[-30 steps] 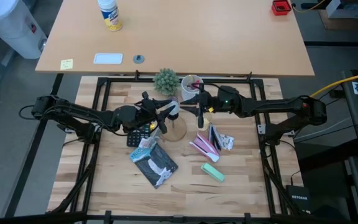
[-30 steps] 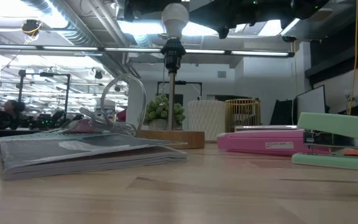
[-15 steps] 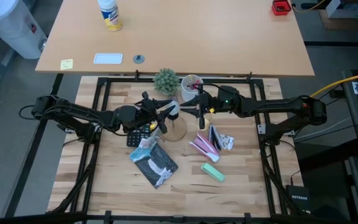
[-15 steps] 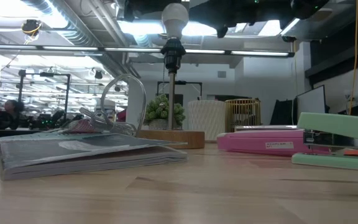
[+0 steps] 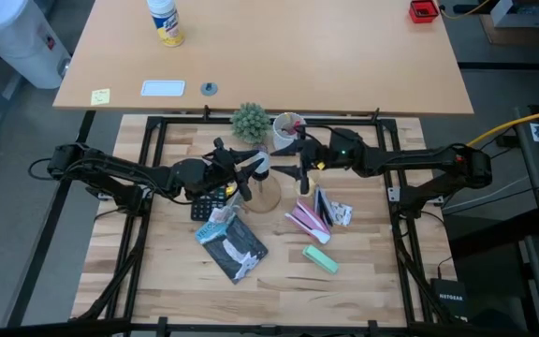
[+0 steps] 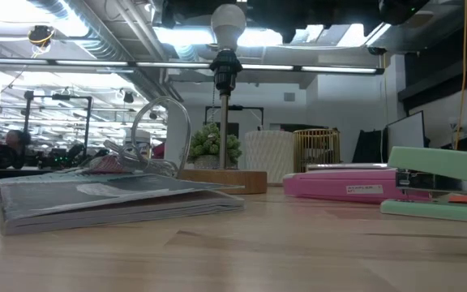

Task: Screw lightbulb
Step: Insert the lightbulb into the lamp

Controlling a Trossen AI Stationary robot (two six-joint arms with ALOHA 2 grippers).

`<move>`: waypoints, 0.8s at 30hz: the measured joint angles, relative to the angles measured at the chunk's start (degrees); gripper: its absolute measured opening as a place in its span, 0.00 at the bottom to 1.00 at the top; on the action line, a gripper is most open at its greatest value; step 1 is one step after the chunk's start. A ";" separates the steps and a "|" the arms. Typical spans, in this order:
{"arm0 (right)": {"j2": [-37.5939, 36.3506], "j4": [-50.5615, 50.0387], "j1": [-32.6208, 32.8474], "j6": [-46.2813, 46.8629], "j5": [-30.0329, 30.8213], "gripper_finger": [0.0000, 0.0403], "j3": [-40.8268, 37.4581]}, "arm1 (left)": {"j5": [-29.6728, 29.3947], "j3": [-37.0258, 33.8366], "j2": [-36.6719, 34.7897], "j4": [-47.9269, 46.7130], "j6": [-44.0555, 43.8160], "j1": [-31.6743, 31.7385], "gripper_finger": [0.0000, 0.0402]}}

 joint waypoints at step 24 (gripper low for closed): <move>0.90 4.86 0.00 -2.80 4.13 0.45 0.00 | 0.00 -0.02 0.00 -0.01 -0.20 0.00 0.28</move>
